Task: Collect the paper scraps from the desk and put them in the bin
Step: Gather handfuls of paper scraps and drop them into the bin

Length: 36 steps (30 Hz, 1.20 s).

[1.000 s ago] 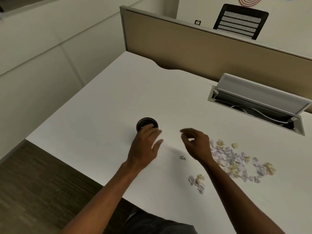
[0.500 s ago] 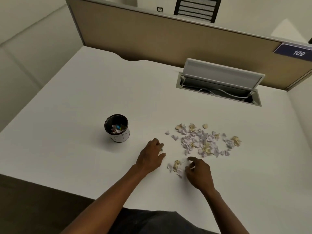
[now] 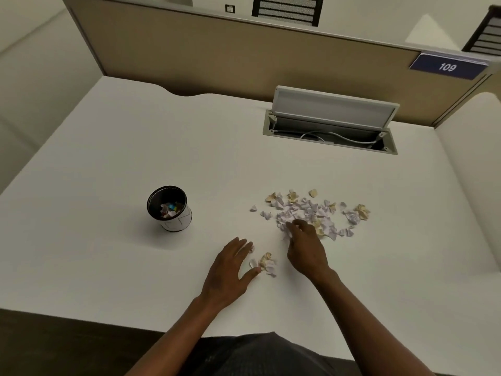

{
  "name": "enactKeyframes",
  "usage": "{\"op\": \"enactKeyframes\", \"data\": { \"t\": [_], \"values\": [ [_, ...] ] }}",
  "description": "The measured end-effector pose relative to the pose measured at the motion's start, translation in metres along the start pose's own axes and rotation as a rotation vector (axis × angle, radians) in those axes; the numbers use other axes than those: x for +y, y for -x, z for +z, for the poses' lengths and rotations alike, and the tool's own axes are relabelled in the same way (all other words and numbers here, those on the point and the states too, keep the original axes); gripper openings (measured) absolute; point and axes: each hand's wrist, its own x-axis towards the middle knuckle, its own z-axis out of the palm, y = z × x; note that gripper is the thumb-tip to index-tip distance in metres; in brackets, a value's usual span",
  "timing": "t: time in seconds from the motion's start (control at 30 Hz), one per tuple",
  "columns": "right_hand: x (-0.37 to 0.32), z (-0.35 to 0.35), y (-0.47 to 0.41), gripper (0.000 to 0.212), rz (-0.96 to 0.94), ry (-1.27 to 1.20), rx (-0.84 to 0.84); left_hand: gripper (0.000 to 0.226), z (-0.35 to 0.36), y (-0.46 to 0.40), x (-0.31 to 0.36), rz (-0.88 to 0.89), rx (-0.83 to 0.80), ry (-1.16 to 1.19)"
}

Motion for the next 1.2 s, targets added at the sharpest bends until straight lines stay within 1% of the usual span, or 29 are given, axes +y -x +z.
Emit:
{"op": "enactKeyframes", "data": {
  "t": [0.07,0.13,0.2,0.27,0.33,0.4,0.47,0.53,0.6,0.67,0.73,0.8,0.87,0.93,0.97,1.07,1.13,1.2],
  "values": [
    [-0.001,0.004,0.005,0.055,-0.061,0.063,-0.056,0.073,0.002,0.002,-0.001,-0.003,-0.016,-0.001],
    [-0.002,0.010,0.013,0.054,-0.114,0.056,-0.069,0.078,0.002,0.002,0.000,-0.016,-0.021,0.013],
    [-0.003,0.011,0.017,0.054,-0.109,-0.027,-0.031,0.083,-0.001,0.001,0.001,-0.033,-0.018,0.028],
    [-0.004,0.006,0.011,0.056,-0.077,-0.090,0.049,0.087,-0.004,0.000,0.000,-0.041,-0.014,0.023],
    [-0.005,0.001,0.000,0.058,-0.055,-0.086,0.085,0.091,-0.008,-0.002,-0.001,-0.048,-0.029,0.010],
    [-0.008,-0.004,-0.010,0.065,-0.058,-0.018,0.042,0.095,-0.009,-0.005,-0.002,-0.053,-0.057,-0.003],
    [-0.009,-0.004,-0.016,0.072,-0.105,0.078,-0.037,0.095,-0.007,-0.008,-0.003,-0.059,-0.094,-0.011],
    [-0.011,0.002,-0.015,0.071,-0.186,0.169,-0.093,0.094,-0.006,-0.010,-0.005,-0.067,-0.124,-0.003],
    [-0.013,0.010,-0.007,0.064,-0.249,0.209,-0.103,0.092,-0.006,-0.011,-0.006,-0.075,-0.137,0.026],
    [-0.013,0.017,0.005,0.058,-0.295,0.181,-0.109,0.092,-0.007,-0.012,-0.006,-0.091,-0.135,0.066],
    [-0.008,0.017,0.016,0.062,-0.297,0.081,-0.102,0.093,-0.009,-0.012,-0.006,-0.098,-0.127,0.089],
    [-0.001,0.014,0.021,0.068,-0.236,-0.024,-0.019,0.094,-0.010,-0.012,-0.006,-0.095,-0.128,0.092],
    [0.005,0.008,0.020,0.070,-0.130,-0.071,0.054,0.095,-0.010,-0.013,-0.005,-0.087,-0.140,0.084],
    [0.006,0.003,0.018,0.074,-0.062,-0.045,-0.003,0.095,-0.009,-0.017,-0.003,-0.086,-0.159,0.080],
    [0.006,0.002,0.018,0.077,-0.069,0.002,-0.057,0.094,-0.009,-0.020,-0.001,-0.087,-0.167,0.080],
    [0.002,0.006,0.021,0.080,-0.203,0.151,-0.144,0.091,-0.007,-0.027,0.006,-0.080,-0.188,0.083],
    [0.000,0.009,0.025,0.077,-0.259,0.115,-0.178,0.087,-0.006,-0.029,0.009,-0.079,-0.191,0.086],
    [0.002,0.009,0.029,0.069,-0.271,0.009,-0.172,0.086,-0.005,-0.027,0.009,-0.080,-0.188,0.087]
  ]
}}
